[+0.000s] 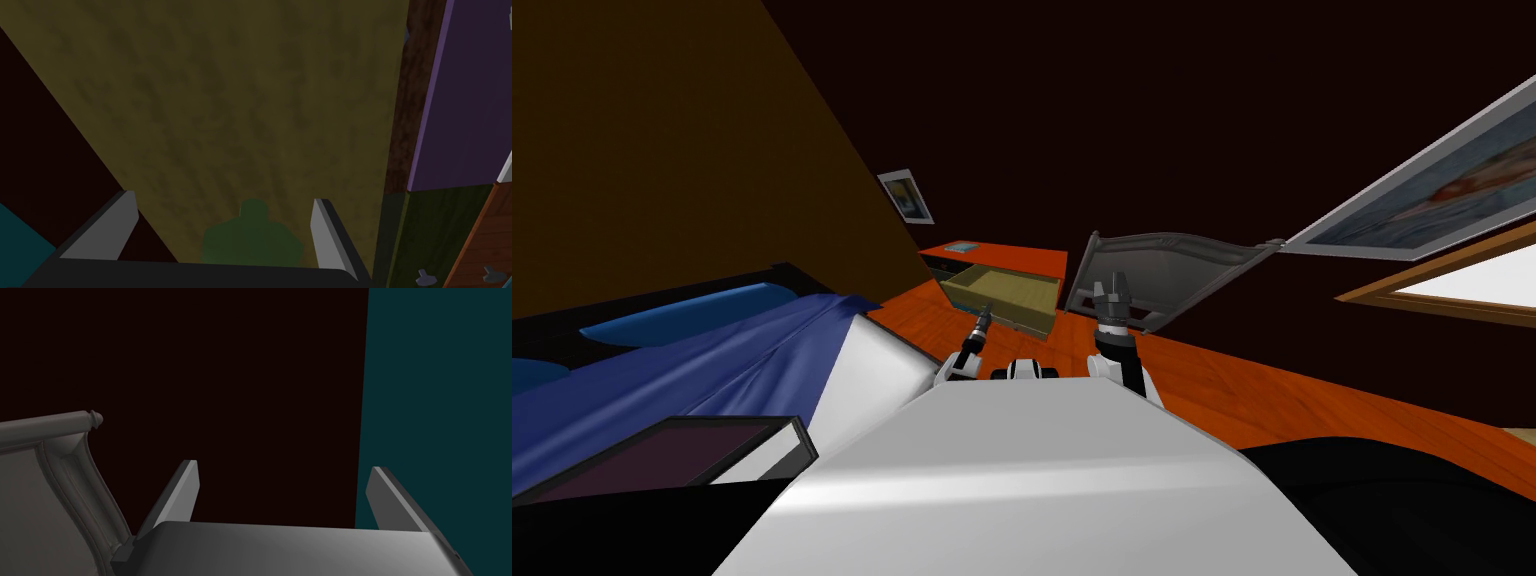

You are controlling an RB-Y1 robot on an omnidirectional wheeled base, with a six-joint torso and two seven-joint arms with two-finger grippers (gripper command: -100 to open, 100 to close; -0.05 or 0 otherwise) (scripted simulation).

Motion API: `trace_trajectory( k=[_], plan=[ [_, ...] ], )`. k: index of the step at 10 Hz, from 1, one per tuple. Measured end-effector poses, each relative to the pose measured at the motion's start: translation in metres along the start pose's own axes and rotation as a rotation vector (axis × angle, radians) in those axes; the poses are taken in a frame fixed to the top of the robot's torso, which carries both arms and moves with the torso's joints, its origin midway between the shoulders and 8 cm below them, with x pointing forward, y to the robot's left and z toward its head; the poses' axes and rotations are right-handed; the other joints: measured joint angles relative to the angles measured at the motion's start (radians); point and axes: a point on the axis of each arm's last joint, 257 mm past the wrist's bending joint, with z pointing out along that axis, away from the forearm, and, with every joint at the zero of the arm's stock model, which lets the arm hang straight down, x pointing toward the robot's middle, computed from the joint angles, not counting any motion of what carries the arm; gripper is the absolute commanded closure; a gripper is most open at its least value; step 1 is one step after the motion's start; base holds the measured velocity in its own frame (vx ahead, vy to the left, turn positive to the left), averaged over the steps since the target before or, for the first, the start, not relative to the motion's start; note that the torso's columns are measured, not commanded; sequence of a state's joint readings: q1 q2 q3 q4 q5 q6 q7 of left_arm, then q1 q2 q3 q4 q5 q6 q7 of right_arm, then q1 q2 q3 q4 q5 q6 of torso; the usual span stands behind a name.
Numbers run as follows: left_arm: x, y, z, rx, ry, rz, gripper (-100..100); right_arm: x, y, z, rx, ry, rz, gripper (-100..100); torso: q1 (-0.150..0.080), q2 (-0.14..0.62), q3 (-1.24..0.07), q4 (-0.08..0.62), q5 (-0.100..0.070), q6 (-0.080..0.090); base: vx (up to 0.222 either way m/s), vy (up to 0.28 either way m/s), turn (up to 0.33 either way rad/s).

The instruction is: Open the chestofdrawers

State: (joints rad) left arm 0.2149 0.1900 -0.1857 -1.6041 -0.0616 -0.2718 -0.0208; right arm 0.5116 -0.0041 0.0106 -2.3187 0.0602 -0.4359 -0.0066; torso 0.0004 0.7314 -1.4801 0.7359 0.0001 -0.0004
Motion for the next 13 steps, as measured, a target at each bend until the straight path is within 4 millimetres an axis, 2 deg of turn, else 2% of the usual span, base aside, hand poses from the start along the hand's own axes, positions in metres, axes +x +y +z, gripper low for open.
trace_trajectory(
  k=[7, 8, 13],
  plan=[
    [-0.02, -0.02, 0.018, -0.035, -0.007, -0.002, -100, 0.0, 0.0, 0.0, 0.0, 0.0, 0.0, 0, -0.004, 0.017, 0.009, 0.013, -0.005, -0.001, -0.033, -0.009, -0.015],
    [-0.02, -0.017, 0.018, -0.044, -0.007, -0.002, 0, 0.0, 0.0, 0.0, 0.0, 0.0, 0.0, 0, -0.004, 0.015, 0.009, 0.01, -0.004, 0.0, 0.0, 0.0, 0.0],
    [-0.021, -0.007, 0.014, -0.068, -0.008, -0.003, 0, 0.0, 0.0, 0.0, 0.0, 0.0, 0.0, 0, -0.002, 0.008, 0.005, 0.003, -0.001, 0.001, 0.0, 0.0, 0.0]
  ],
)
